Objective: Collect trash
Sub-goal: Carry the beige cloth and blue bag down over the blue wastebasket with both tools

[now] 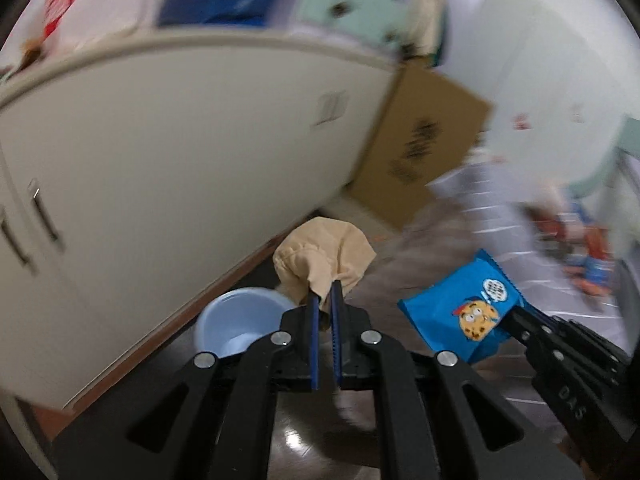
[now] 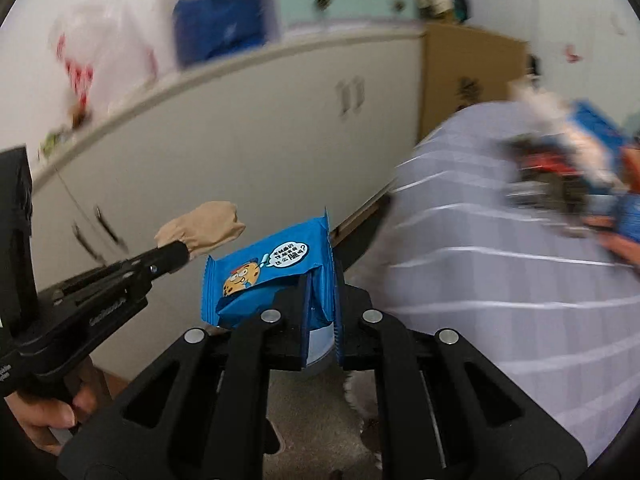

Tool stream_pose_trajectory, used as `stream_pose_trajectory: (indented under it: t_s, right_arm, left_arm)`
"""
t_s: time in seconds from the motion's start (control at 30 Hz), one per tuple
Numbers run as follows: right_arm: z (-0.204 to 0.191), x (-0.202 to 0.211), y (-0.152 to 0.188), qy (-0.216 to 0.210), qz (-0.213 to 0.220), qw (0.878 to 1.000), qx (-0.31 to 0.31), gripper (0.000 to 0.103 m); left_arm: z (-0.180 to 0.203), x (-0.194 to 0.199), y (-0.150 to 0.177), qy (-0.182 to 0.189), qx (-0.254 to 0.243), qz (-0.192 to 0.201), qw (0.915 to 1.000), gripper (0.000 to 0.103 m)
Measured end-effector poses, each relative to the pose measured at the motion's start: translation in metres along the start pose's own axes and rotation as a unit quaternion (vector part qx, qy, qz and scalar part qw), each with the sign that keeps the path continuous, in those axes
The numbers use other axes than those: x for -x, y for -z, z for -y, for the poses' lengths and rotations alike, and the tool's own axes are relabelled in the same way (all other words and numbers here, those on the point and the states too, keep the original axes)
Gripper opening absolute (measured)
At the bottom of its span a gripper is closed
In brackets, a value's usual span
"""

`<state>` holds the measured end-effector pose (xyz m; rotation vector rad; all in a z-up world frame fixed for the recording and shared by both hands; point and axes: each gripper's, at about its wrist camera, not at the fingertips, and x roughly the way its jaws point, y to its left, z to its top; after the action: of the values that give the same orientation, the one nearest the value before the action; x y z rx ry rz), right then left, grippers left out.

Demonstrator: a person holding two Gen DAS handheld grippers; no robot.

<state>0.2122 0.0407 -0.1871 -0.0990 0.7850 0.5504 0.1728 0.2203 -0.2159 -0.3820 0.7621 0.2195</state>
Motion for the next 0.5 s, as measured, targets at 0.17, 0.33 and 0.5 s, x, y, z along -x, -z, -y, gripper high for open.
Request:
stream_pose_trajectory:
  t_s: [0.17, 0.33, 0.5]
  right_arm:
    - [-0.029, -0.112, 0.012, -0.015, -0.08, 0.996, 0.028, 0.01]
    - [-0.024, -0.208, 0.029, -0.028, -0.152, 0.988, 0.017, 0.01]
    - [-0.025, -0.274, 0.041, -0.036, -0.194, 0.98, -0.004, 0.053]
  left_arm:
    - [-0.044, -0.075, 0.007, -0.029, 0.029, -0.063, 0.9971, 0.005]
    - [-0.071, -0.147, 0.02, -0.043, 0.048, -0.127, 0.9898, 0.005]
    - [-0.1, -0.204, 0.035, -0.054, 0.067, -0.172, 0.9813, 0.005]
